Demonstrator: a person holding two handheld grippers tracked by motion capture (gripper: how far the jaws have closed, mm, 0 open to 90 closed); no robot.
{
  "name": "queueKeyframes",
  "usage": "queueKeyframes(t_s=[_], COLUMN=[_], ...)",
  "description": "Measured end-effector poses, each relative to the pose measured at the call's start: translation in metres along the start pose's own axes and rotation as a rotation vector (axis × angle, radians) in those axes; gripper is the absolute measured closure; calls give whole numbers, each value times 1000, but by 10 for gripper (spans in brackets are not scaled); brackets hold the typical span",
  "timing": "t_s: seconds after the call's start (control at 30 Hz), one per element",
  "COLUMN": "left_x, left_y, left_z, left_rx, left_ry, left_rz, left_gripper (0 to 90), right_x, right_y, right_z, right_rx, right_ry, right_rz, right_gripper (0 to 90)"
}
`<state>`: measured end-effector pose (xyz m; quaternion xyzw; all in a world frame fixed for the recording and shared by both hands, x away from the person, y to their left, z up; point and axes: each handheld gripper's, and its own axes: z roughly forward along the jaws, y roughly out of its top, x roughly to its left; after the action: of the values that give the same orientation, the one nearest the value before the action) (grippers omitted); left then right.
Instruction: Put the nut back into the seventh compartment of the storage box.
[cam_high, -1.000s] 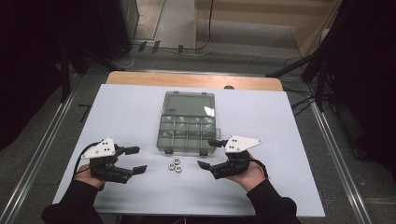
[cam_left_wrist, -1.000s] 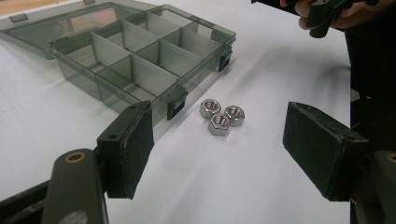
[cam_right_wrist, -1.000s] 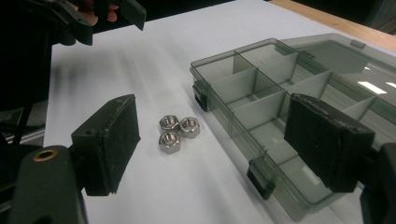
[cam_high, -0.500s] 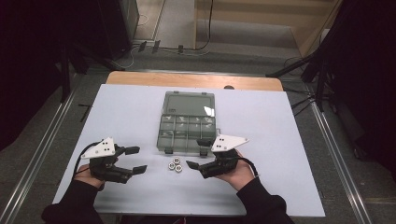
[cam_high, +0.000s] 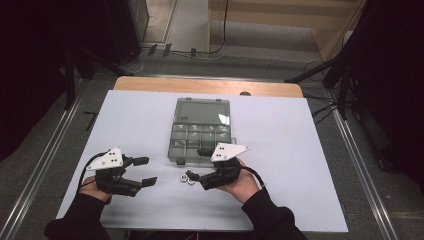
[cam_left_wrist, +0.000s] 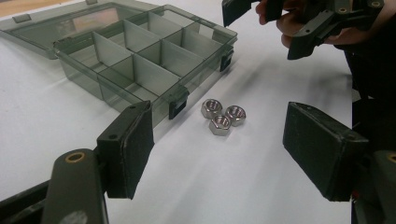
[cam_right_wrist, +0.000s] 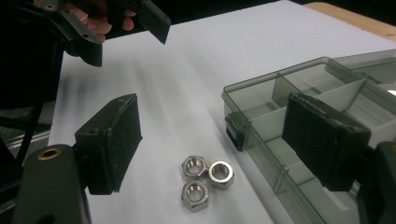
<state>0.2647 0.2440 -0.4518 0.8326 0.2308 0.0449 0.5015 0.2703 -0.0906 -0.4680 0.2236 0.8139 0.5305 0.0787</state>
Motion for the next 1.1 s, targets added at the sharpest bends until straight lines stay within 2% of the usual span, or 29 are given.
queueKeyframes(t_s=[0.03,0.17,0.27,0.33,0.47,0.63,0.73,0.83,0.97,1.1], left_x=[0,0,1,0,0,0,1,1,1,2], left_y=[0,0,0,0,-1,-1,-1,-1,-1,-1], left_z=[0,-2,-1,-1,-2,-1,-1,-1,-1,-2], left_rx=[3,2,6,12,4,10,11,13,15,9], left_ry=[2,6,4,8,10,7,7,6,9,16], left_rz=[-1,-2,3,3,-4,-1,-3,-3,-3,-12], left_gripper=[250,251,251,251,250,250,250,251,251,250], right_x=[0,1,5,7,8,9,10,10,12,12], right_y=[0,-4,-2,0,4,10,13,17,18,18], right_z=[2,10,13,14,18,20,24,29,34,38], right_rx=[13,140,202,233,343,406,468,551,596,651], right_ry=[-1,-23,-32,-31,-29,-25,-16,2,19,17], right_rz=[5,15,-12,-8,-35,-22,-39,-20,-24,-26], right_gripper=[218,230,251,275,291,332,364,382,420,436])
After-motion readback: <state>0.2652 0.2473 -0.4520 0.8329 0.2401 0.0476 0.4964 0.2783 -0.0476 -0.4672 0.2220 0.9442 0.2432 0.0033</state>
